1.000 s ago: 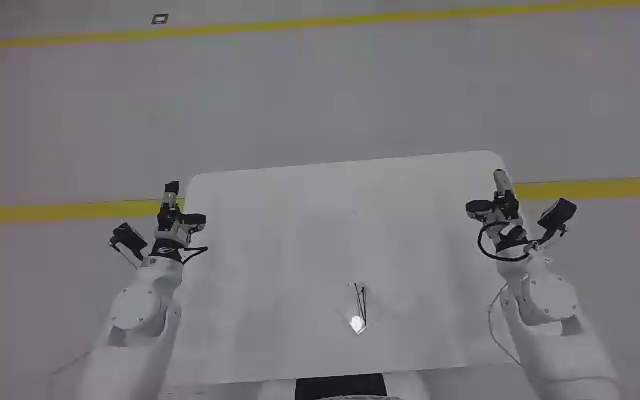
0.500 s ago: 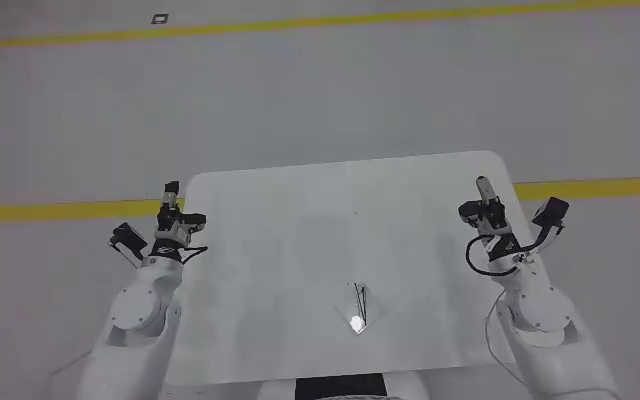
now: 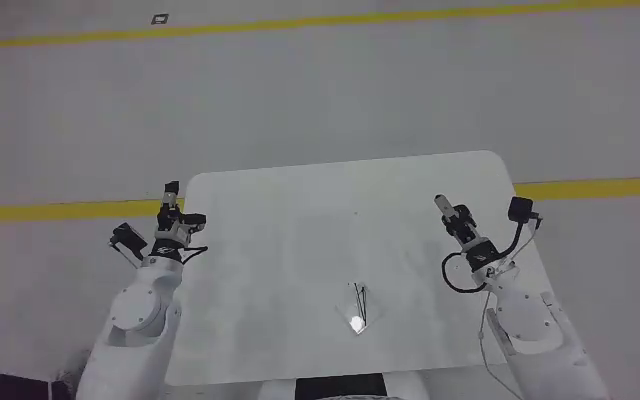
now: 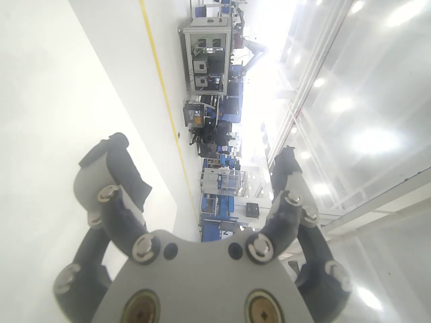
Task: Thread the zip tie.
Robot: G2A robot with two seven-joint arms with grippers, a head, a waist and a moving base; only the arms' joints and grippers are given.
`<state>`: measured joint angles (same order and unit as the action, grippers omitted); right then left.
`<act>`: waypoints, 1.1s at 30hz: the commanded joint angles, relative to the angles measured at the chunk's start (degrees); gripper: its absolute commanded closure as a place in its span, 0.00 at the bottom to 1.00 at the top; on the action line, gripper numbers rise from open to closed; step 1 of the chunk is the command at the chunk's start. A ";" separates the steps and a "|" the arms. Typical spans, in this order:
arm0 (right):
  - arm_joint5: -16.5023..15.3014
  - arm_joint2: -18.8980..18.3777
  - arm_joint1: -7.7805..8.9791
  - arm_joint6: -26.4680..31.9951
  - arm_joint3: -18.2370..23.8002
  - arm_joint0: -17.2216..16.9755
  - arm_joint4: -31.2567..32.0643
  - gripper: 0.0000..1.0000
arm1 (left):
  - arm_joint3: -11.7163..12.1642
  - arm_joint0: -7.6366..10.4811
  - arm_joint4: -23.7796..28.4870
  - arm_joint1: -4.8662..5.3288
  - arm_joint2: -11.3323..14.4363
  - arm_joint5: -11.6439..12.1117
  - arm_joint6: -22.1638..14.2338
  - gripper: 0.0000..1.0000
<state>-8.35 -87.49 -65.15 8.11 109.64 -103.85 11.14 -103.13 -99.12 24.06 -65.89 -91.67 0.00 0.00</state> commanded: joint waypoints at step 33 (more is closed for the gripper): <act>5.15 4.48 0.61 9.92 4.09 3.28 23.10 0.00 | 0.00 0.00 0.00 0.00 0.00 0.00 0.00 0.00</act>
<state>-3.56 -83.17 -64.59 17.35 113.50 -100.53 32.33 -103.13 -99.12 24.06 -65.89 -91.67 0.00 0.00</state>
